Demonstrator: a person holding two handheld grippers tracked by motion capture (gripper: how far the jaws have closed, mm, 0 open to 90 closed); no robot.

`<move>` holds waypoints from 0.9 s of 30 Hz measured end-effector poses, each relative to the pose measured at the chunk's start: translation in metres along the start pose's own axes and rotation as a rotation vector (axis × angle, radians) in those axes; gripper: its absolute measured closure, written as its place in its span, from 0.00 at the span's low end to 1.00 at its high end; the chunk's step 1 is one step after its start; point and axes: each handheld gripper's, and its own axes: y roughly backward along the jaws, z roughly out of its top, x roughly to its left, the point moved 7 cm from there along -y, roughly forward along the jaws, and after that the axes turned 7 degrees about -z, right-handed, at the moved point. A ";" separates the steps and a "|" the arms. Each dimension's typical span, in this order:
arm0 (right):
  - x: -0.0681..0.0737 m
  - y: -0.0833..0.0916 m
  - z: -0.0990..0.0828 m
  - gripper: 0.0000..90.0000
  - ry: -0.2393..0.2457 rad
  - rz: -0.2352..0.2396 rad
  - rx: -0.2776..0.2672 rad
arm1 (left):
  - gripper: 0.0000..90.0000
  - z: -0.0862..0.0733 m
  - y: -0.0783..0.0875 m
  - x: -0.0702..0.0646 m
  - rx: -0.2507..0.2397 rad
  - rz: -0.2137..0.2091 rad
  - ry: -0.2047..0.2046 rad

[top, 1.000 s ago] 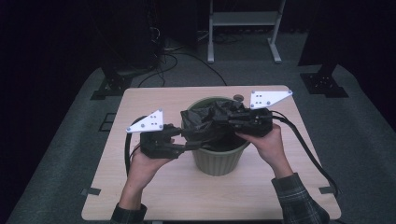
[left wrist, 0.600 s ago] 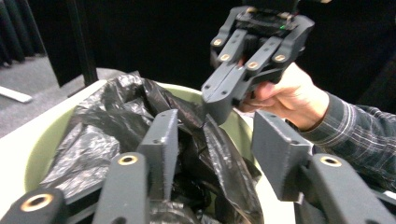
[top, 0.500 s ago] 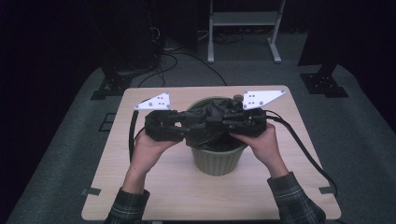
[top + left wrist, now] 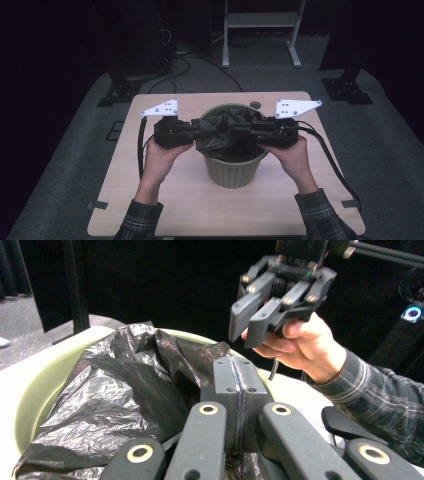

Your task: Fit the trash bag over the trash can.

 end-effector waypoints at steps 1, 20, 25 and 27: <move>-0.003 0.003 -0.005 0.88 -0.009 -0.008 0.008 | 1.00 0.000 0.002 0.000 -0.004 0.003 0.003; -0.011 -0.016 -0.037 1.00 0.027 -0.034 0.137 | 1.00 -0.001 0.001 -0.002 -0.021 0.007 -0.005; -0.009 -0.007 -0.033 1.00 0.024 -0.021 0.116 | 1.00 -0.002 0.007 0.001 -0.038 0.018 0.010; -0.009 -0.004 -0.031 1.00 0.028 -0.022 0.111 | 1.00 -0.003 0.008 0.001 -0.038 0.023 0.010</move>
